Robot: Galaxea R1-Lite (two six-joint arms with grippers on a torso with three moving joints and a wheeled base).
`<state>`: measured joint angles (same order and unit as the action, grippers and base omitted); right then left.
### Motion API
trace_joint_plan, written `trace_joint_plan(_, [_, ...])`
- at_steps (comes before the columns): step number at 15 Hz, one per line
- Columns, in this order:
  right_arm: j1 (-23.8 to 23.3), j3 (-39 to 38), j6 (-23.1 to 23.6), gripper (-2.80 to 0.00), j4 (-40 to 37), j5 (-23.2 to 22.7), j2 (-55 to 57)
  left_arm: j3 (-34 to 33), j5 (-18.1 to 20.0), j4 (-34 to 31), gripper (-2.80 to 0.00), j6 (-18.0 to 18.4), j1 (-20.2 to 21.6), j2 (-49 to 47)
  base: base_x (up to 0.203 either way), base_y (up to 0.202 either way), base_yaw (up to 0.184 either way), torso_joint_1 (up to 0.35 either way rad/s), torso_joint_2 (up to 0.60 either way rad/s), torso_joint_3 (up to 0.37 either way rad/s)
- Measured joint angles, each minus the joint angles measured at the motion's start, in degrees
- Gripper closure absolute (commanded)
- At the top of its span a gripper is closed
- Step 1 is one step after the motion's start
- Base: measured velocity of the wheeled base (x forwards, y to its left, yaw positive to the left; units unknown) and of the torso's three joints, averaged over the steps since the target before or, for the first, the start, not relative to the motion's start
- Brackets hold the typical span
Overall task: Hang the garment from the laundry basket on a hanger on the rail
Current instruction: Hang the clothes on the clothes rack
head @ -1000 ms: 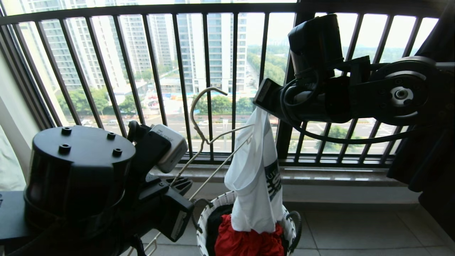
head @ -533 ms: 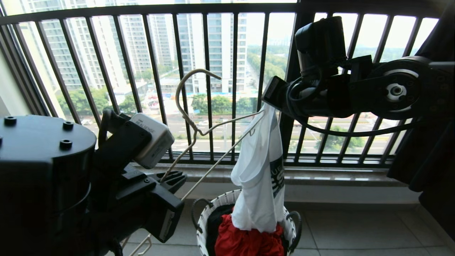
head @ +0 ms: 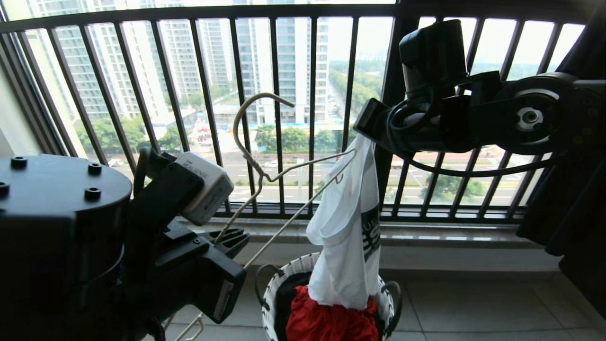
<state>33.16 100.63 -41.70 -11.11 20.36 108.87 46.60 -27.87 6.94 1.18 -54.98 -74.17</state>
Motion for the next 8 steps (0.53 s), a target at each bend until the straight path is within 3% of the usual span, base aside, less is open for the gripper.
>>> trace_joint_plan(8, [4.3, -1.6, -0.8, 0.0, -0.2, 0.0, -1.0, -0.1, 0.4, 0.1, 0.0, -1.5, 0.0, -2.7, 0.0, 0.0, 0.0, 0.0, 0.0, 0.0])
